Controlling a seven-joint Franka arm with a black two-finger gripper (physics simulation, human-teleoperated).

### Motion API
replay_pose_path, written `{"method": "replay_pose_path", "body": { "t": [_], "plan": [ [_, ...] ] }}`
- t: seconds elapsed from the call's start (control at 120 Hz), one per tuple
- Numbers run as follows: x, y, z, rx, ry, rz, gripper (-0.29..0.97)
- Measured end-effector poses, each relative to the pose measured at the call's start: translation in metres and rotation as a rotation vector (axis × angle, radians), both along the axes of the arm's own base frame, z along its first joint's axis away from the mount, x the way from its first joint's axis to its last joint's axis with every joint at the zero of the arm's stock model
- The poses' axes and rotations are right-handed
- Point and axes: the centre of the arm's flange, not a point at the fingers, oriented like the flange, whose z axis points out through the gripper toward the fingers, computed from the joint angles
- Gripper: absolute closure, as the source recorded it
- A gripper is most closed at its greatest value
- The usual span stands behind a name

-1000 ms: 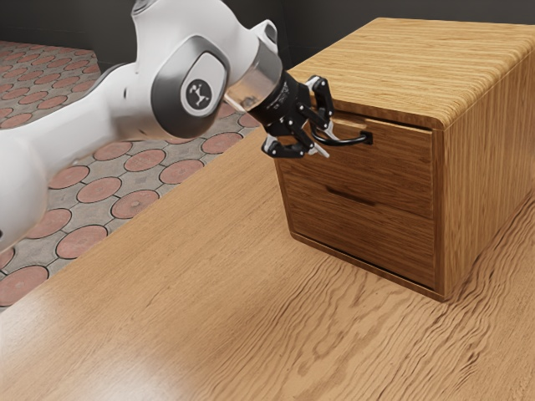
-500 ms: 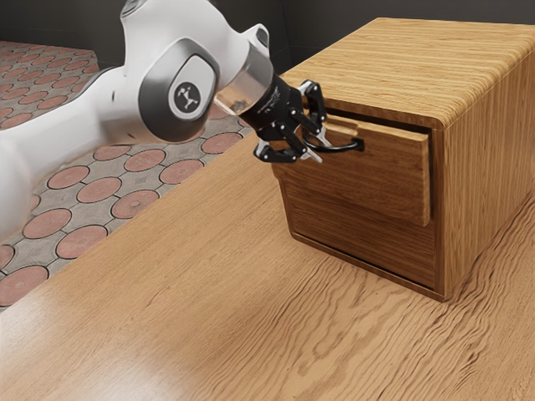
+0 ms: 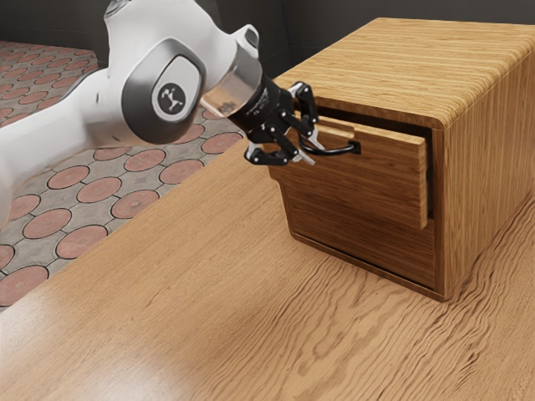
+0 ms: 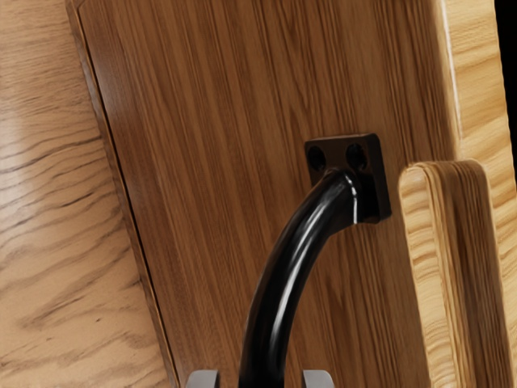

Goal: Pull the drawer handle with one arm to open the drawer

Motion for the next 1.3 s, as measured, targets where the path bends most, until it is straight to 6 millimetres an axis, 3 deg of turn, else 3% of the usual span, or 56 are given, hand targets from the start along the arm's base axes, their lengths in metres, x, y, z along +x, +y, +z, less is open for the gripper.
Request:
{"method": "replay_pose_path", "body": {
  "t": [1.3],
  "plan": [
    [-0.063, 0.014, -0.003, -0.028, 0.021, 0.011, 0.65]
  ]
}}
